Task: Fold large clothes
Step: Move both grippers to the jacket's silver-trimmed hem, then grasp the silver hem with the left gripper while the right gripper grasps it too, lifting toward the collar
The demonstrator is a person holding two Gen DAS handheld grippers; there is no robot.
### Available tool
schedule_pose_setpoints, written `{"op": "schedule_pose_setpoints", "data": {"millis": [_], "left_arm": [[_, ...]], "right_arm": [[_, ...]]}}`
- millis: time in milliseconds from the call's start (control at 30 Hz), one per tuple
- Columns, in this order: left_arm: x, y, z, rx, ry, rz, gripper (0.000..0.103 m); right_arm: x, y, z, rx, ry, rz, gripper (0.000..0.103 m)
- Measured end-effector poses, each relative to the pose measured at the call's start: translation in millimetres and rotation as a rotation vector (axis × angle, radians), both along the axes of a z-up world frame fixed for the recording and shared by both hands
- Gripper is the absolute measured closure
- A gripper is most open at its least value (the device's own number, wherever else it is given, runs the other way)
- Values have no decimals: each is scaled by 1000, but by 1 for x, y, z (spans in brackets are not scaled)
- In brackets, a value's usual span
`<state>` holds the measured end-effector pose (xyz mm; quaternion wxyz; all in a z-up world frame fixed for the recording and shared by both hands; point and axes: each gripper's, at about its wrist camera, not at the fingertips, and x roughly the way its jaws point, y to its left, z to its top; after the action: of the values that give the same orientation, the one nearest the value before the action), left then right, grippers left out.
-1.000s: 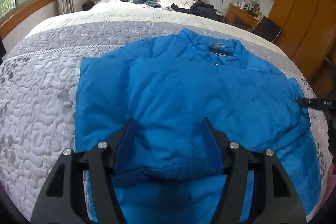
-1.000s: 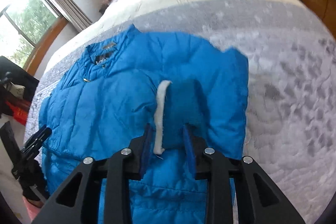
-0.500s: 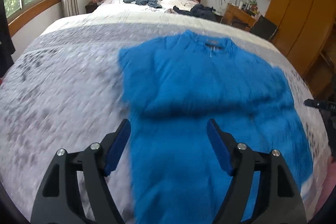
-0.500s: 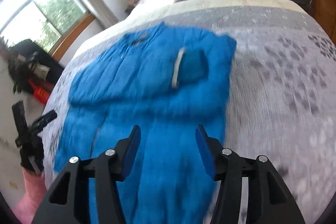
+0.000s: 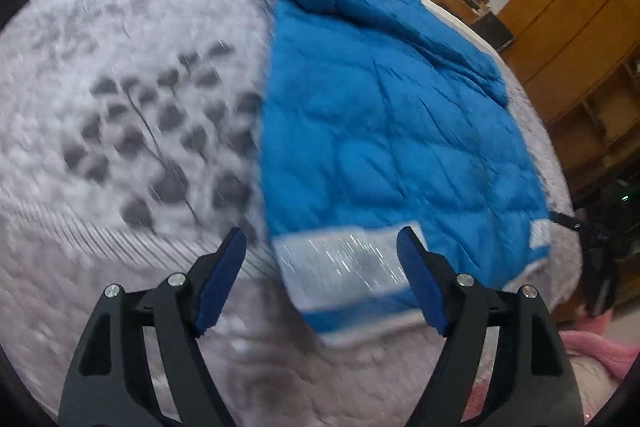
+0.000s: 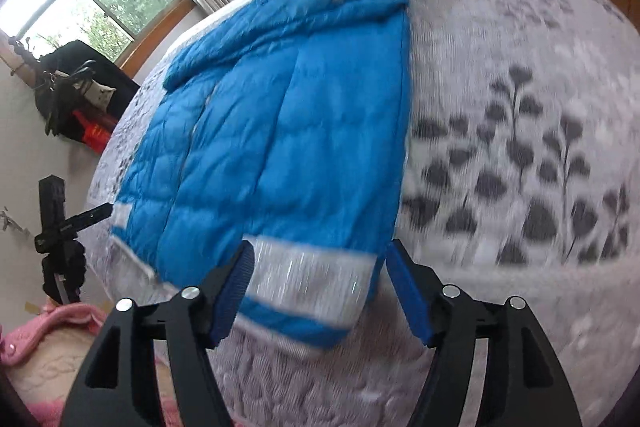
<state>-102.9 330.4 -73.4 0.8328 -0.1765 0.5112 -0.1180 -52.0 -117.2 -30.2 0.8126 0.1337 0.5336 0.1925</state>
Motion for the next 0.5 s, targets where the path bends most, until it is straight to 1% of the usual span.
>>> {"op": "schedule_pose_setpoints", "data": {"millis": [100,233,267,300,333,367,400,433,467,500], "left_arm": [[1,-6,-10,-32,21,-18,26],[0,-19,-12,2,10,-30,27],[1,-22,-11,3,7,-38,32],[1,-26,-11,14,7,-43,39],[1,-26,-11,27,6,-39,41],[0,-28,-11,32,5,-35,49],[0,-28,-11,28,7,-28,56],[1,-26,-10,23,6,-20,61],[1,-25,-10,15,8,-12,67],[1,-24,-10,4,6,-5,73]], "right_arm": [[-9,3,-9,0,18,1,34],[-17,8,-24,20,40,10,35],[-18,9,-24,16,30,12,37],[-17,11,-24,15,21,14,42],[-17,11,-24,18,20,14,49],[-16,13,-25,22,19,17,53],[-15,14,-25,22,15,22,59],[-15,16,-25,19,11,25,63],[-16,16,-25,15,6,28,66],[-16,16,-24,14,-4,31,72]]}}
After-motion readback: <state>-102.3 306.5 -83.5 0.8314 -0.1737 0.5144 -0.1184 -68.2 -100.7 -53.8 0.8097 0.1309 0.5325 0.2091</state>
